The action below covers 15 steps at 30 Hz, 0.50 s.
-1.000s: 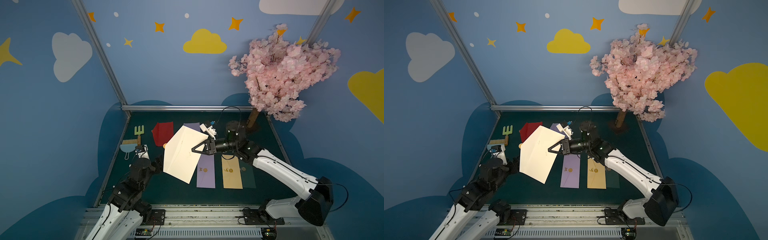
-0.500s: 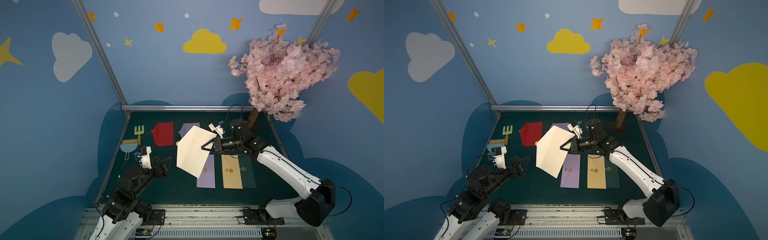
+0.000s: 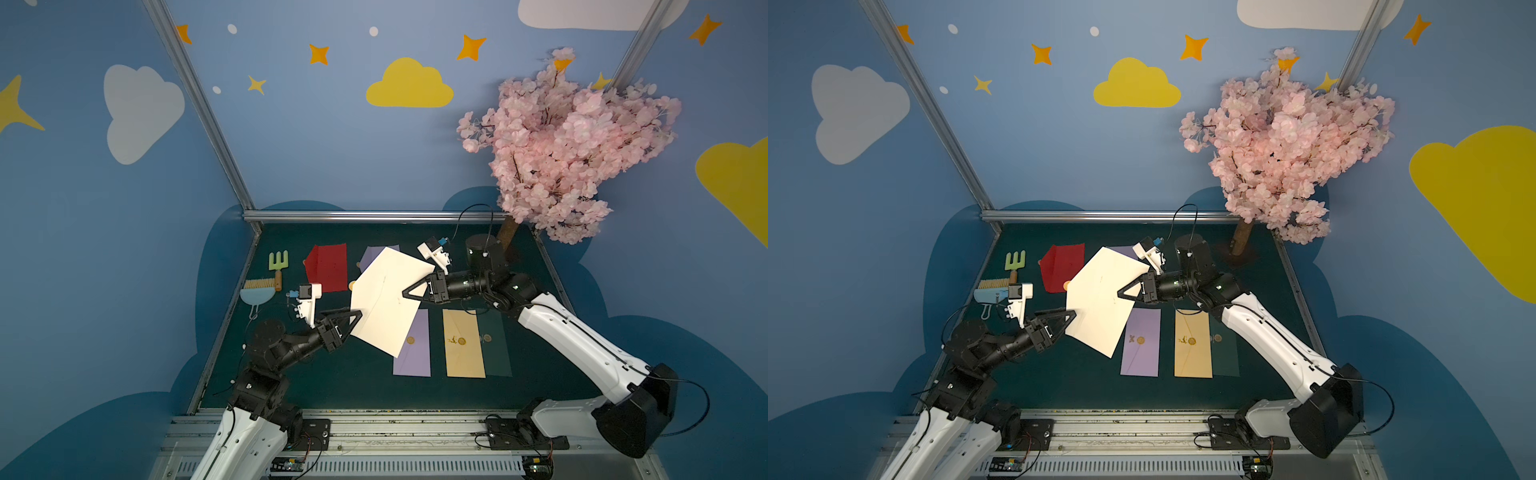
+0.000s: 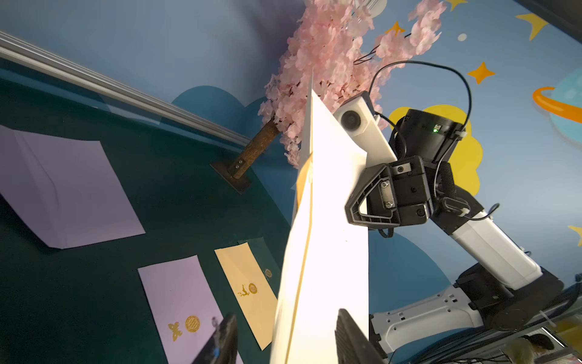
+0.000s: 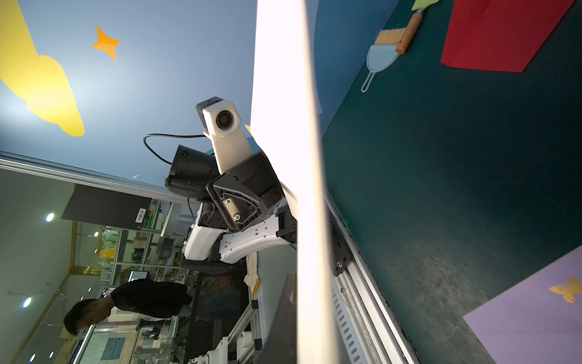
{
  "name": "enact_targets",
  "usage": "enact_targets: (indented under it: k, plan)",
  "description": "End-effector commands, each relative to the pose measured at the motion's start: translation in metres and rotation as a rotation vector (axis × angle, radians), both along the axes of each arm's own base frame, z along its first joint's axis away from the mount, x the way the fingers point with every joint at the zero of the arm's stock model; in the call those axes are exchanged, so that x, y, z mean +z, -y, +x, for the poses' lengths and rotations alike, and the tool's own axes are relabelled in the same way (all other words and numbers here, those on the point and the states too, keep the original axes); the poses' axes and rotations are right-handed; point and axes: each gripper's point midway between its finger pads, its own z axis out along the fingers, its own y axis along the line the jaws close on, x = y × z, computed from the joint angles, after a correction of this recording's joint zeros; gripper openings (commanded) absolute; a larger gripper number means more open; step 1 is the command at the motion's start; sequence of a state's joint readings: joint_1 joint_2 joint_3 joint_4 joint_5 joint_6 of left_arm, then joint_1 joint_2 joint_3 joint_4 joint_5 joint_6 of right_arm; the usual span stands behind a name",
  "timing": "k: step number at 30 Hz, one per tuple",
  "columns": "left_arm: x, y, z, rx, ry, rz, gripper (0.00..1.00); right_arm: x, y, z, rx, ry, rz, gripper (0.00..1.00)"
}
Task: Open the envelope
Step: Place the envelope at the center of the board.
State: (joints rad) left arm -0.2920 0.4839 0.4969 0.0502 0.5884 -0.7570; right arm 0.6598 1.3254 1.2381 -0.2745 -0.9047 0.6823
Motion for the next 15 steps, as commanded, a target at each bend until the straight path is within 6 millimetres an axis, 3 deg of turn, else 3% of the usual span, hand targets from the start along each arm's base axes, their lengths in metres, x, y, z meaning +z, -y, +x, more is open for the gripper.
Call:
enact_targets:
  k: [1, 10, 13, 15]
  plan:
    - [0.017, 0.007, -0.01, -0.094, 0.043, -0.057, 0.46, 0.027, 0.001, -0.006, 0.024, 0.05, 0.07, 0.0]
    - [0.015, 0.012, -0.012, -0.139, 0.028, -0.071, 0.37, 0.041, -0.003, -0.003, 0.035, 0.058, 0.114, 0.0]
    - [0.016, 0.011, -0.013, -0.135, 0.033, -0.072, 0.3, 0.045, -0.004, -0.005, 0.046, 0.061, 0.124, 0.0]
    - [0.016, 0.01, -0.013, -0.132, 0.037, -0.072, 0.2, 0.045, -0.004, -0.005, 0.049, 0.058, 0.124, 0.0]
